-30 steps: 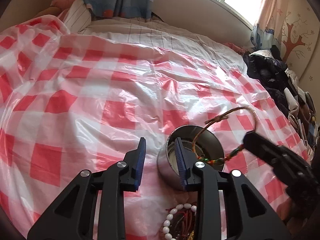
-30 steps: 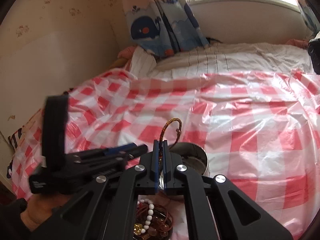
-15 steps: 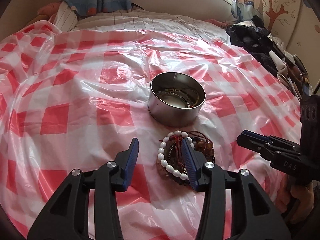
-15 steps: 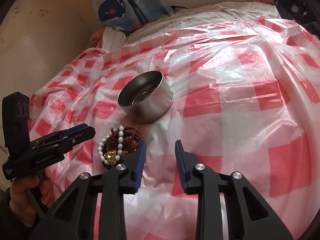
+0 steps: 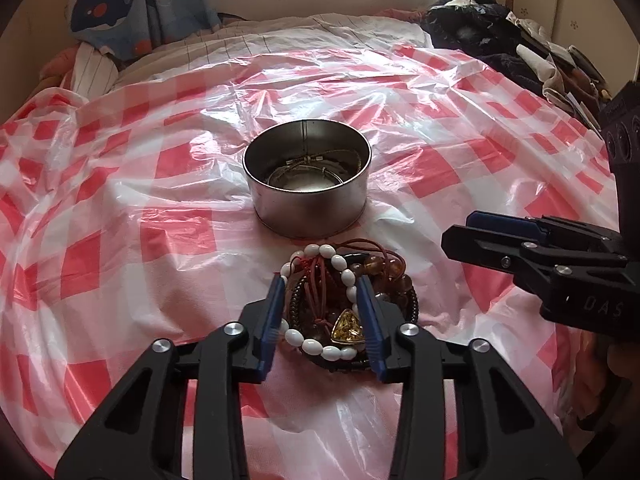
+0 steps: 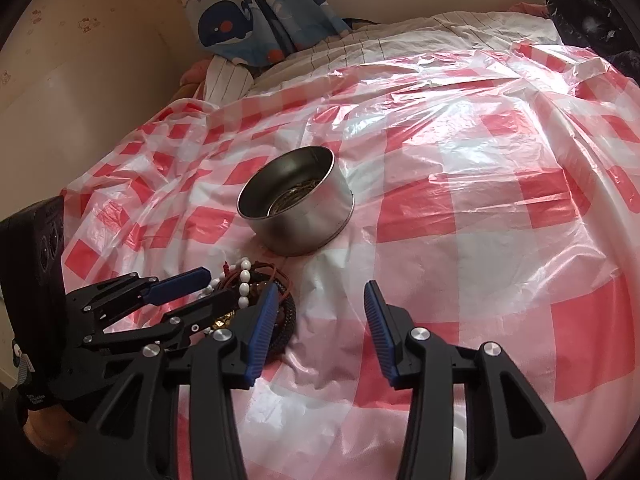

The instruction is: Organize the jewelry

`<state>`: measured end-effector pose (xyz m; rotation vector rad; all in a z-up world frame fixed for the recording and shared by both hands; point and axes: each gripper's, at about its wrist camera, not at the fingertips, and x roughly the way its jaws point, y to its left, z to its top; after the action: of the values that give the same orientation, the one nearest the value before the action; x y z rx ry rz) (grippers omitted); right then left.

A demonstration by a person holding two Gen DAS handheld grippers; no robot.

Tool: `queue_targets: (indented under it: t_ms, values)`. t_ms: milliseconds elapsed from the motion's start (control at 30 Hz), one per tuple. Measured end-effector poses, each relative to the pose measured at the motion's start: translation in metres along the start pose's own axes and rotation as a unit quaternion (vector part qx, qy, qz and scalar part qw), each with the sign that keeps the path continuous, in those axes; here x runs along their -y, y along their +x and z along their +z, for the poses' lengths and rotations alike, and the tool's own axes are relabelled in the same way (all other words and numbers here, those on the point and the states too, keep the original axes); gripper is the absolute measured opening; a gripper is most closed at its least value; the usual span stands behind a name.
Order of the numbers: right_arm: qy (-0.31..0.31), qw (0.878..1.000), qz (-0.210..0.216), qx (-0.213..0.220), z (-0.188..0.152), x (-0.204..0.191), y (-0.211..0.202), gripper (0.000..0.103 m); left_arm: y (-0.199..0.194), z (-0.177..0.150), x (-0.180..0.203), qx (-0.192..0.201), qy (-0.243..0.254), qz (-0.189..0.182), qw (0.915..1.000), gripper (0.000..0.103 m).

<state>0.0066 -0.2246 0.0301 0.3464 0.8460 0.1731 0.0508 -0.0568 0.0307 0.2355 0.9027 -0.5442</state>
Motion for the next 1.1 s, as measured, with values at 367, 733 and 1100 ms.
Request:
queue_targets:
  t_ms: [367,733,1100]
  values:
    - [-0.002,1.0,0.004,0.0,0.001,-0.004,0.003,0.051,-0.021,0.008,-0.019,0.015,-0.03,-0.042,0.9986,0.005]
    - [-0.043,0.999,0.003,-0.008,-0.004,-0.023,0.013,0.051,-0.069,0.016,-0.066,0.123,-0.152,-0.225,0.9545,0.004]
    - [-0.072,0.992,0.098,-0.037,-0.013,-0.055,0.025,0.043,-0.078,0.015,-0.076,0.147,-0.17,-0.198,0.954,0.004]
